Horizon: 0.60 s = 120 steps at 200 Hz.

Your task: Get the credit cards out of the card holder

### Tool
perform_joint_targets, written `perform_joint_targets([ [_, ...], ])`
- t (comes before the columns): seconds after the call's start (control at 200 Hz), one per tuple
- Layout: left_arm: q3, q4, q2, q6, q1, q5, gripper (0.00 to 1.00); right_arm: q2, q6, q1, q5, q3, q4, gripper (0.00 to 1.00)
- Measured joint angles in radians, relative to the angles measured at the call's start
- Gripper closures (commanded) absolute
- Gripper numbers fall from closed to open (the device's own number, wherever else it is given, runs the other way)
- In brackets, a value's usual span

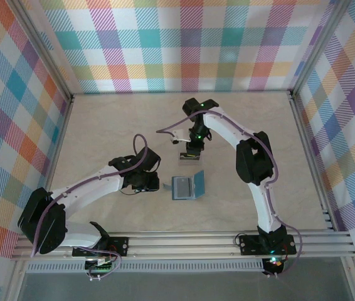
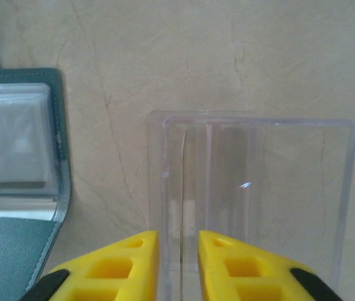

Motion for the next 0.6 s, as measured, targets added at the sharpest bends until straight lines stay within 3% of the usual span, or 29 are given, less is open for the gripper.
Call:
perform_joint_targets([
  [0.39, 0.000, 0.003, -0.009, 0.000, 0.004, 0.008, 0.78, -0.022, 0.008, 0.002, 0.063, -0.083, 0.164, 0.65],
  [0.6, 0.000, 0.002, -0.009, 0.000, 0.004, 0.011, 0.78, -0.113, 0.032, 0.002, 0.046, -0.185, 0.254, 0.63],
])
